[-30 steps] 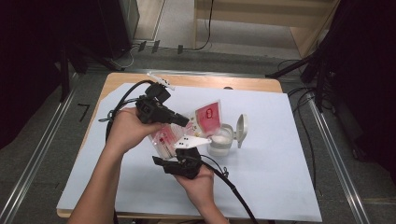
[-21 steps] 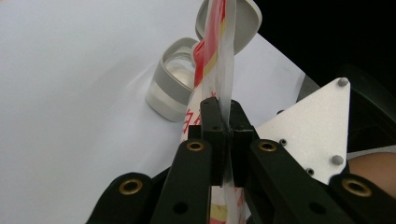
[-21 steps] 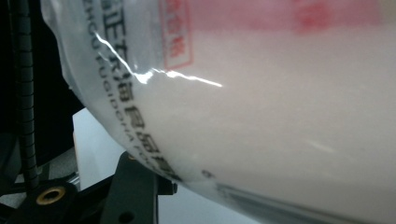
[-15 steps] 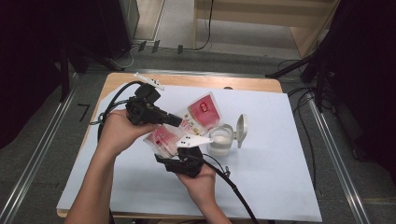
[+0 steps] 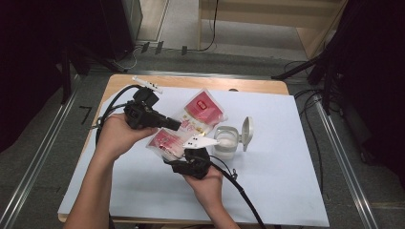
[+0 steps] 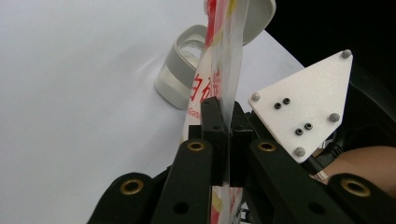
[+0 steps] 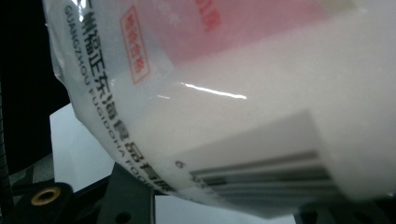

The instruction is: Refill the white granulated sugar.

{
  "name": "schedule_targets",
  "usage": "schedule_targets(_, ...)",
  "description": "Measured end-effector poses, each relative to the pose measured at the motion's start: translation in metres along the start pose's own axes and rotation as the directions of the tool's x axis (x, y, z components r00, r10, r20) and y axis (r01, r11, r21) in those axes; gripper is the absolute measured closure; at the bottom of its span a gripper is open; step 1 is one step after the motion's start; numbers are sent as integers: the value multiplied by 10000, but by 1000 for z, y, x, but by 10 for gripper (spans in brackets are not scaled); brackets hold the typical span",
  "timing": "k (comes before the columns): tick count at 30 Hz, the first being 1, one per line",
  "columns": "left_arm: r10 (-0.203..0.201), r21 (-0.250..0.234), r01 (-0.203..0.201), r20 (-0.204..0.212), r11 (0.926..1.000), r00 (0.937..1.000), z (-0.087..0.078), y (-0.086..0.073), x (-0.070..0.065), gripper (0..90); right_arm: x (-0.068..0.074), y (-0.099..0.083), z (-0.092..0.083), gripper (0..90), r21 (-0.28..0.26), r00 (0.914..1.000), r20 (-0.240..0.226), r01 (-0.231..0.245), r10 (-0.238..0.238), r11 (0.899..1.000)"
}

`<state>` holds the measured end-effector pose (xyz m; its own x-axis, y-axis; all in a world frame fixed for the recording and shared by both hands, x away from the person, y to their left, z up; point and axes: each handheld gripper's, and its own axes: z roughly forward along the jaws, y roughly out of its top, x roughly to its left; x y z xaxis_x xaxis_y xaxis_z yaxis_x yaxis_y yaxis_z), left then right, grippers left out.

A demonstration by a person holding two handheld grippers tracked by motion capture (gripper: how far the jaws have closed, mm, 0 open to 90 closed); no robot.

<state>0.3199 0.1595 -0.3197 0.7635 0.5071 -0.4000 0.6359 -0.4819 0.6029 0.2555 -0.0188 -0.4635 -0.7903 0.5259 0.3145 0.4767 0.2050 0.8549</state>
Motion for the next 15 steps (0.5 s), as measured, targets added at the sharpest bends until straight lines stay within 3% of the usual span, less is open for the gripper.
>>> schedule_targets(5, -80, -61, 80, 15, 9999, 10000, -7, -5, 3, 900, -3, 1, -1, 552, -153, 9998, 150, -93, 95, 9998)
schedule_targets(9, -32, 21, 32, -84, 10000, 10000, -10, -8, 3, 900, -11, -1, 0, 547, -245, 9983, 84, -568, 571, 9981)
schedule_targets(15, -148, 70, 148, -79, 9999, 9999, -9, -12, 5, 900, -14, -2, 1, 547, -166, 9980, 351, -524, 529, 9985)
